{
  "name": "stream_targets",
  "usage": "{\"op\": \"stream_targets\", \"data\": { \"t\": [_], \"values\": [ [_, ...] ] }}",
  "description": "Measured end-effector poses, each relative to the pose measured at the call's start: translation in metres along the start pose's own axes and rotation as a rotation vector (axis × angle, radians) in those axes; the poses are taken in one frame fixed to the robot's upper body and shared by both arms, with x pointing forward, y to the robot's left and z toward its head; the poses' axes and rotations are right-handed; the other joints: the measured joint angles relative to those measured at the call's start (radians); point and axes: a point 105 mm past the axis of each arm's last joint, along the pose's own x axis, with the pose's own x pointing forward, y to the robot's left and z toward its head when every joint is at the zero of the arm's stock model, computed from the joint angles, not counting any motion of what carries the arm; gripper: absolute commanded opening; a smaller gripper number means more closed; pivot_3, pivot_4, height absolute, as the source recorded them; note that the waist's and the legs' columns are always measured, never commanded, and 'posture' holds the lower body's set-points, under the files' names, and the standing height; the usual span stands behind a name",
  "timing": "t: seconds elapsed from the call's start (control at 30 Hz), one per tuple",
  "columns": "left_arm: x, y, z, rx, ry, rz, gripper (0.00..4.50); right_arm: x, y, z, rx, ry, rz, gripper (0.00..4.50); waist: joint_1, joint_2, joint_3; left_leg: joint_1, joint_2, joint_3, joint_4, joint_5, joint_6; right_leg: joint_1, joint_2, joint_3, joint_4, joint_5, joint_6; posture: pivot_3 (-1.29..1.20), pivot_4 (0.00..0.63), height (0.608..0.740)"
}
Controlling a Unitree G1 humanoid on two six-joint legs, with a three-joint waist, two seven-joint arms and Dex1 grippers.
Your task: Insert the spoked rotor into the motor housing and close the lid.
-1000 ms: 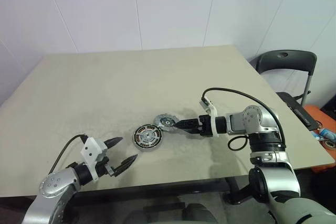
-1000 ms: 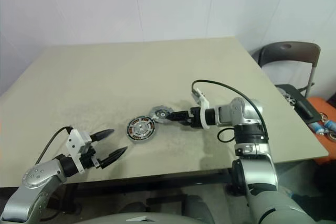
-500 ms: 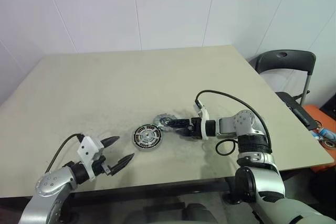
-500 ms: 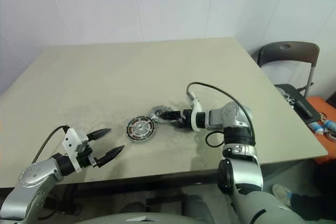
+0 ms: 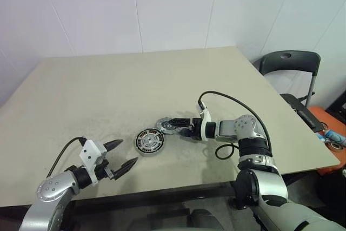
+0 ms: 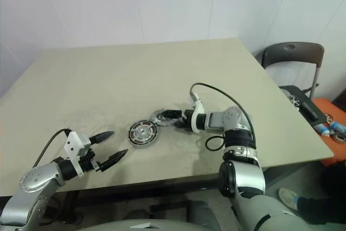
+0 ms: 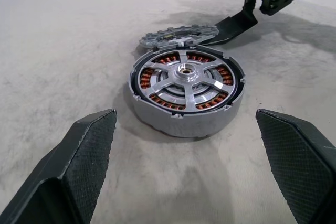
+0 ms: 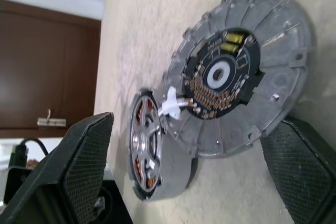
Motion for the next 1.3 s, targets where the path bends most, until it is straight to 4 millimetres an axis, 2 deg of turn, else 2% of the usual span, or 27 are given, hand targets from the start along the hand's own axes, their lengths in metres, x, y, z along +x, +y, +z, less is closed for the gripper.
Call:
{"op": "stream_targets", "data": {
  "t": [0.23, 0.4, 0.7, 0.83, 1.03, 1.17, 1.3],
  "values": [
    [0.000, 0.000, 0.000, 0.000, 0.001, 0.000, 4.50, 0.007, 0.003, 0.006, -0.022, -0.051, 0.011, 4.46, -0.002, 0.000, 0.000, -0.002, 0.000, 0.000, 0.000, 0.000, 0.000, -0.001, 0.000, 0.000, -0.001, 0.000, 0.000, 0.00, 0.000, 0.740],
    [0.000, 0.000, 0.000, 0.000, 0.000, 0.000, 4.50, 0.020, 0.004, 0.003, -0.002, -0.065, 0.033, 4.46, -0.004, 0.000, 0.000, -0.001, 0.000, 0.000, 0.000, 0.000, 0.000, -0.001, 0.000, 0.000, 0.000, 0.000, 0.000, 0.00, 0.000, 0.740],
    [0.000, 0.000, 0.000, -0.001, 0.001, 0.003, 4.50, 0.031, 0.014, 0.000, 0.013, -0.068, 0.089, 4.46, -0.003, 0.000, 0.000, -0.002, 0.000, 0.000, 0.000, 0.000, 0.000, -0.002, -0.001, 0.000, -0.001, 0.000, 0.000, 0.00, 0.000, 0.740],
    [-0.001, 0.002, 0.000, 0.003, -0.001, 0.009, 4.50, 0.030, 0.029, 0.003, -0.017, -0.073, 0.155, 4.46, -0.002, 0.001, 0.000, -0.002, 0.000, 0.000, 0.000, 0.000, 0.000, -0.002, -0.001, 0.000, -0.001, 0.000, 0.000, 0.00, 0.000, 0.740],
    [-0.007, 0.012, 0.005, 0.027, 0.001, 0.041, 4.50, 0.022, 0.066, 0.007, -0.102, -0.079, 0.291, 4.46, -0.002, 0.001, 0.001, -0.002, 0.000, -0.001, -0.001, 0.000, 0.000, -0.002, -0.001, 0.000, -0.001, 0.000, 0.000, 0.00, 0.000, 0.740],
    [-0.011, 0.018, 0.004, 0.031, 0.008, 0.057, 4.50, 0.018, 0.087, -0.003, -0.215, -0.020, 0.341, 4.46, -0.002, 0.001, 0.001, -0.003, 0.000, -0.001, -0.001, 0.000, 0.000, -0.002, -0.001, 0.000, -0.001, 0.000, 0.000, 0.00, 0.000, 0.740],
    [-0.015, 0.021, 0.005, 0.036, 0.011, 0.066, 4.50, 0.015, 0.100, -0.013, -0.263, 0.036, 0.389, 4.46, -0.002, 0.001, 0.001, -0.003, 0.000, -0.001, -0.001, 0.000, 0.000, -0.003, -0.001, 0.000, -0.001, 0.000, 0.000, 0.00, 0.000, 0.740]
  ]
}}
